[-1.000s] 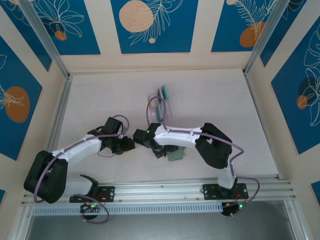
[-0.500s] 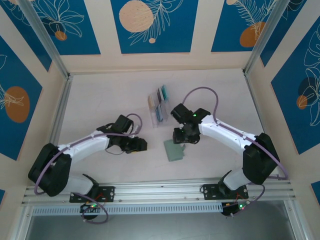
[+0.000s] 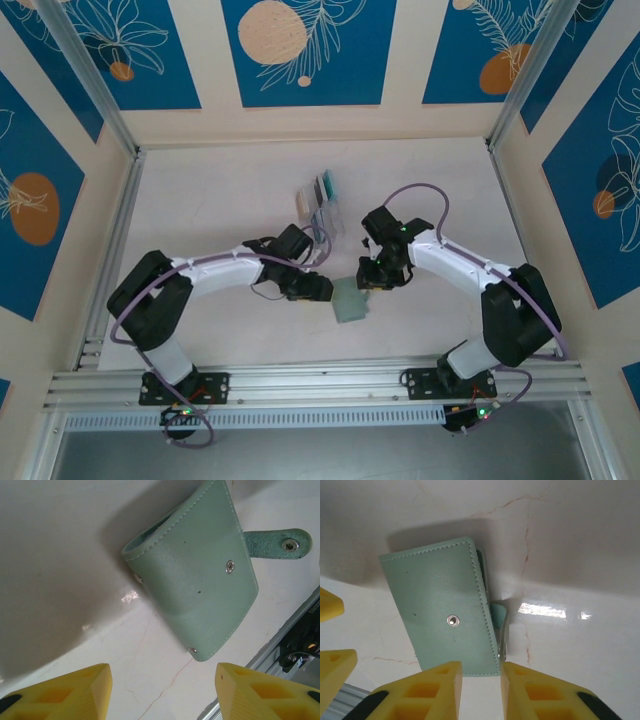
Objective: Put the credit cards into the card holder
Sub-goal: Turn over the card holder at the bottom-center of the table, then close the button on the card holder.
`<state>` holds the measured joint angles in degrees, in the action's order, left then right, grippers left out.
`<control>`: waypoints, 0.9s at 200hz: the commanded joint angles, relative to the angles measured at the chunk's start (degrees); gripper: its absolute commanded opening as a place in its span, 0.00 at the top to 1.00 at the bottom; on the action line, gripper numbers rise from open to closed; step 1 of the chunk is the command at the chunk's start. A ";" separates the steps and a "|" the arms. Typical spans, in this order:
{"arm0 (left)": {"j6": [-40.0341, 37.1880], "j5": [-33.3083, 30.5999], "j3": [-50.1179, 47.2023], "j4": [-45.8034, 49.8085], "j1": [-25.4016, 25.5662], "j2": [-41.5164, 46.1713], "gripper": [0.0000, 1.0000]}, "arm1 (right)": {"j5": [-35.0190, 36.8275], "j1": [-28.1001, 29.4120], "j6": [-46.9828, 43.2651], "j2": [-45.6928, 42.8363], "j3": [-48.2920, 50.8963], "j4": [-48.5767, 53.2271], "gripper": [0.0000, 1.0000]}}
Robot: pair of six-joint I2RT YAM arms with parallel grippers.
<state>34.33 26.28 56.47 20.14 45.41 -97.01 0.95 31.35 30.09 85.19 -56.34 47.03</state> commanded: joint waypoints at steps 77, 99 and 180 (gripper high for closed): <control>0.13 -0.27 2.13 -1.24 1.35 -3.62 0.45 | -1.56 -0.73 -1.25 1.12 2.11 -0.03 0.77; 0.28 -0.27 2.02 -1.35 1.38 -3.72 0.45 | -1.64 -1.02 -1.27 1.55 2.27 -0.30 0.79; 0.87 -0.08 1.34 -2.09 1.48 -4.33 0.47 | -3.44 -1.33 -1.67 1.74 2.28 -1.06 0.88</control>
<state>34.57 25.93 57.08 18.76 46.17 -100.57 -0.10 30.28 29.28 86.85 -54.61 45.76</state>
